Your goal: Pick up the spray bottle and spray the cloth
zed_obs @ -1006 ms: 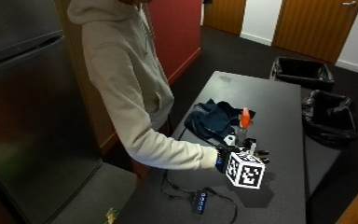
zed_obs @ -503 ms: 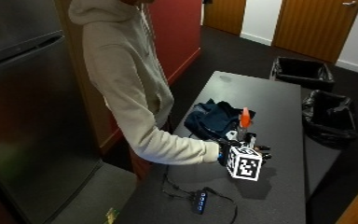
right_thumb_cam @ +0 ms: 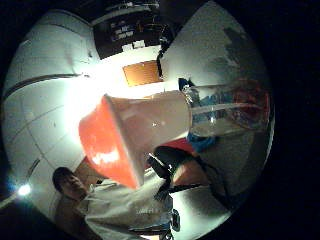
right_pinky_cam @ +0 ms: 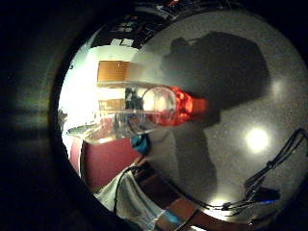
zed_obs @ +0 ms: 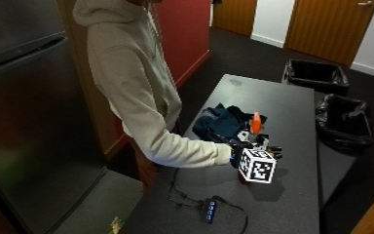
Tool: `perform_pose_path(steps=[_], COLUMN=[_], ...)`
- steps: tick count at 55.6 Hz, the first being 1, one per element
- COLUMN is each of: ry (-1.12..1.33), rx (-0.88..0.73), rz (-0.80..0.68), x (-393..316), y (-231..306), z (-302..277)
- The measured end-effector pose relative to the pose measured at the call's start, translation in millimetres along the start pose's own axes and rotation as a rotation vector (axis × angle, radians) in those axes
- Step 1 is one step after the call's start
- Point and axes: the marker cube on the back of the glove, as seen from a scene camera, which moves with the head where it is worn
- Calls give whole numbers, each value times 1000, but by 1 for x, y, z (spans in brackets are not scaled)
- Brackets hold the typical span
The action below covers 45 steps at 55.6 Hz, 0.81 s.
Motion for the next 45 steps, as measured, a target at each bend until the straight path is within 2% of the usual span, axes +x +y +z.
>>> perform_pose_path(steps=[15, 45], ry=[-30, 68], rx=[-33, -45], rz=[-3, -2], x=[-7, -18], y=[-12, -26], z=[22, 28])
